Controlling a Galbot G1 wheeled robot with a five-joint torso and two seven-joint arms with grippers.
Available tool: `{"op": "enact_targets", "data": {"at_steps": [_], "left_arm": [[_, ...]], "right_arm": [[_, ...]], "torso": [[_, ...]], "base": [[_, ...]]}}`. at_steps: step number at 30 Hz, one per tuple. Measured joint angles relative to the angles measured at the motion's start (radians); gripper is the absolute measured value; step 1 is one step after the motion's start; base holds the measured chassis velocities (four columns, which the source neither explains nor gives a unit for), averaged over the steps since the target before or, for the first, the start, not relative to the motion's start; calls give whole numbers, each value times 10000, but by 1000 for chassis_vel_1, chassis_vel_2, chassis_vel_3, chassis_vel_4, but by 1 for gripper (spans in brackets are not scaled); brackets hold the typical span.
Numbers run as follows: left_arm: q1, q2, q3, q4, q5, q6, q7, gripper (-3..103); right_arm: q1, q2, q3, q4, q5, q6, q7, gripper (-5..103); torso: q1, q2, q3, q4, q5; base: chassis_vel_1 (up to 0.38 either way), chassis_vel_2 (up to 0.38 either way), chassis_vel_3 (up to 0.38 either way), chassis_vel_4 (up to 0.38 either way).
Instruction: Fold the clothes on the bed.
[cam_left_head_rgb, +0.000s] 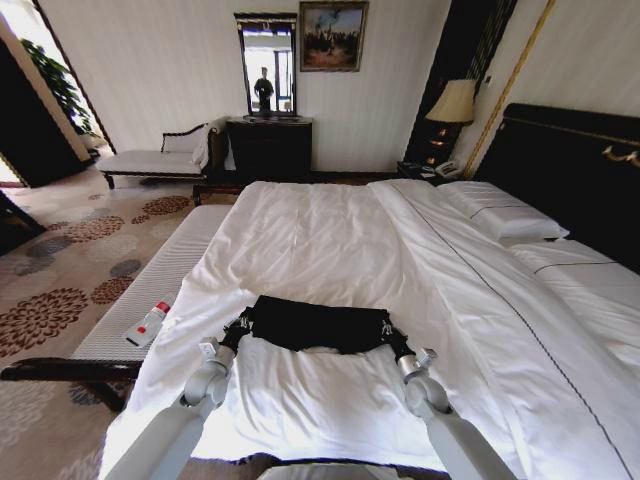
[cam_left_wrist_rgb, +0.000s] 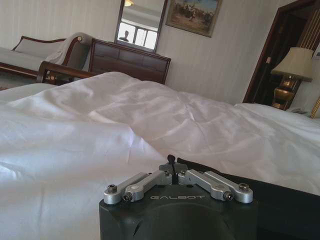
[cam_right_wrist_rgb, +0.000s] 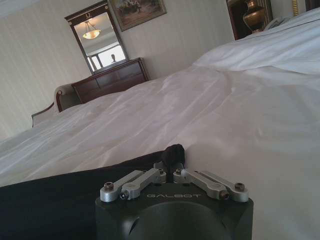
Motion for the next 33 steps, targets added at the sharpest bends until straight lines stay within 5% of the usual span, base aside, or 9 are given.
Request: {"op": "enact_targets", "data": {"at_steps": [24, 26, 33], "left_arm": [[334, -116, 35, -184, 358, 52, -369, 0], [550, -50, 17, -355, 610, 142, -514, 1], [1917, 452, -901, -2036, 1027, 163, -357, 33]], "right_arm": [[-785, -94, 180, 763, -282, -202, 197, -2], [-1009, -70, 235, 923, -422, -223, 200, 7], [-1832, -398, 1182, 1631, -14, -243, 341, 33]], "torso": [[1, -3, 1, -7, 1], [2, -3, 0, -3, 1], [0, -3, 0, 0, 5]], "base": [[0, 0, 0, 0], [0, 0, 0, 0], [0, 0, 0, 0]]}}
